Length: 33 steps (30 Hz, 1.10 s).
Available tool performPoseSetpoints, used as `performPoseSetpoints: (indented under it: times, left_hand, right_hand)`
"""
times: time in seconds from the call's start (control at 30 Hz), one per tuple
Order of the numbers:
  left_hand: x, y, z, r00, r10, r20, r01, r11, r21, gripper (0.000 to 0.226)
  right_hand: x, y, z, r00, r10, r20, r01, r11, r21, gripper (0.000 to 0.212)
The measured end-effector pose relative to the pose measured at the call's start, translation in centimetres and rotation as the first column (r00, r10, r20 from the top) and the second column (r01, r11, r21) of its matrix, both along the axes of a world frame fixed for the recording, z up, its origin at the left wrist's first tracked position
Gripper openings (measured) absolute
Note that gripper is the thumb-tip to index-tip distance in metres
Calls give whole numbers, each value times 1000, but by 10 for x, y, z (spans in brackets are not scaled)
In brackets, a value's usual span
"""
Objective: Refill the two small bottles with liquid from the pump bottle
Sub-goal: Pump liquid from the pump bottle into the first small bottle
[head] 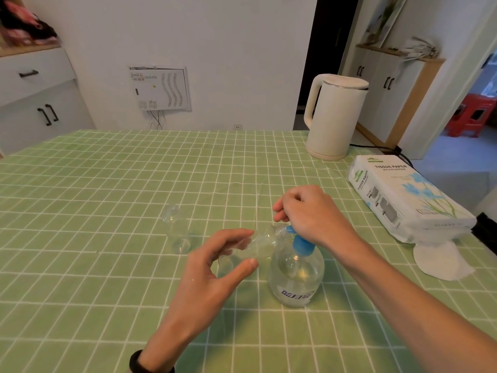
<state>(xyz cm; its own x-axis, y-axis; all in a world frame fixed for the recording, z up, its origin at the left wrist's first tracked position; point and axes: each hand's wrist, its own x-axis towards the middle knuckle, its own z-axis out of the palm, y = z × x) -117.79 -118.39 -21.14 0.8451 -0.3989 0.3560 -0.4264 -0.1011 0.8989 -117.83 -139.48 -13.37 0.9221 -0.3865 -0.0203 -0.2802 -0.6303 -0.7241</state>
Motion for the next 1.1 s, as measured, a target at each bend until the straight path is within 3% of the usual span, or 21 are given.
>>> performPoseSetpoints:
  times: [0.53, 1.1]
  left_hand:
    - [-3, 2, 5, 1000, 2, -21, -3, 999, -33, 39]
    - [-5, -1, 3, 999, -10, -52, 7, 998, -62, 38]
  right_hand:
    - [-3, 4, 12, 1000, -2, -23, 2, 1000, -29, 32]
    - [-5, 5, 3, 999, -8, -47, 12, 996, 86, 35]
